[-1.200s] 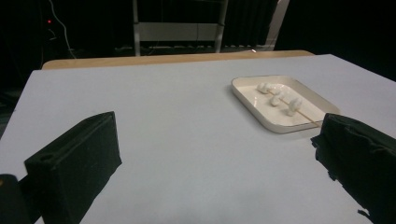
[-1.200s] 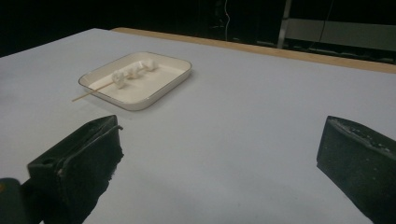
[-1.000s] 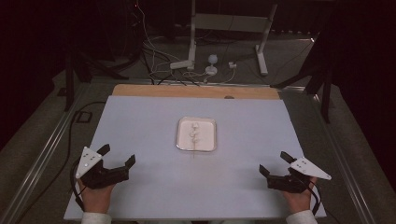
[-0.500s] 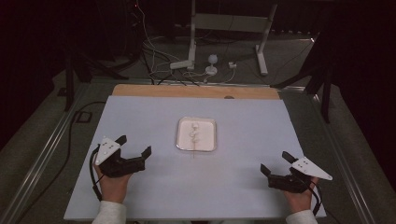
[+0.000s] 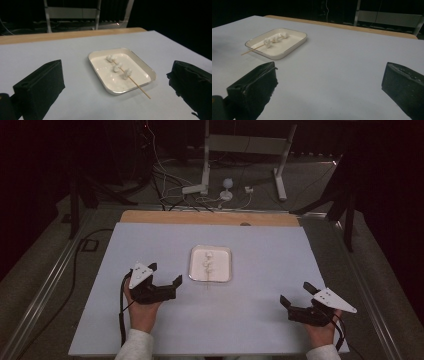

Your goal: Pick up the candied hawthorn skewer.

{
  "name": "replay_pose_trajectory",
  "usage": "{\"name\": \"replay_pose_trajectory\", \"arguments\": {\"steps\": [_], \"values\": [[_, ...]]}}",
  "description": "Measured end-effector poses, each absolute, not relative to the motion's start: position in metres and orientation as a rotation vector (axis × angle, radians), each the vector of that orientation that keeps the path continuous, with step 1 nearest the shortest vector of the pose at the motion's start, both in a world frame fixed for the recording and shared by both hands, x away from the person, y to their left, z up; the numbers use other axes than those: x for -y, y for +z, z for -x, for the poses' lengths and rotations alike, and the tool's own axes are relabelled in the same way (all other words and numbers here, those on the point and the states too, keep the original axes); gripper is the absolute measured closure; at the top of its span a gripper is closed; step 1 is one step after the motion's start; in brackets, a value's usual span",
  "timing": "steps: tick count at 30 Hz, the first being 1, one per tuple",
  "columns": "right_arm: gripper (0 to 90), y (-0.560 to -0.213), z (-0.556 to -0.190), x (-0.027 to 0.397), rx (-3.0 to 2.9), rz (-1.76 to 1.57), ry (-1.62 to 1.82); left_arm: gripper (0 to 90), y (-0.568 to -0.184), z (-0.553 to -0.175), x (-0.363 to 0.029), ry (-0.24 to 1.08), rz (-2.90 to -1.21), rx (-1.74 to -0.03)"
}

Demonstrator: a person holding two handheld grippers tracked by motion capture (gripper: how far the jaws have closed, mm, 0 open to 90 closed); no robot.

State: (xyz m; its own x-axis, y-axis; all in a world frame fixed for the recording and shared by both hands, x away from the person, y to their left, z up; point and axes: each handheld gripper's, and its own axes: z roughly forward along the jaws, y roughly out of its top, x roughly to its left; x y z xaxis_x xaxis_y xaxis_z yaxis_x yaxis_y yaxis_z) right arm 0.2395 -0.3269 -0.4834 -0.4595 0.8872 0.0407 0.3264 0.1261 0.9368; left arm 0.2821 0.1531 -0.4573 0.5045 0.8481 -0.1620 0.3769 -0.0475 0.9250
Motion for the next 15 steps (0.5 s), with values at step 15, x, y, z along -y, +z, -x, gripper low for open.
{"name": "replay_pose_trajectory", "arguments": {"steps": [15], "values": [[0.0,-0.484,-0.24,0.326,-1.869,-1.164,1.323,0.5,-0.474,-0.297,-0.118,0.49,-1.725,-1.063]]}}
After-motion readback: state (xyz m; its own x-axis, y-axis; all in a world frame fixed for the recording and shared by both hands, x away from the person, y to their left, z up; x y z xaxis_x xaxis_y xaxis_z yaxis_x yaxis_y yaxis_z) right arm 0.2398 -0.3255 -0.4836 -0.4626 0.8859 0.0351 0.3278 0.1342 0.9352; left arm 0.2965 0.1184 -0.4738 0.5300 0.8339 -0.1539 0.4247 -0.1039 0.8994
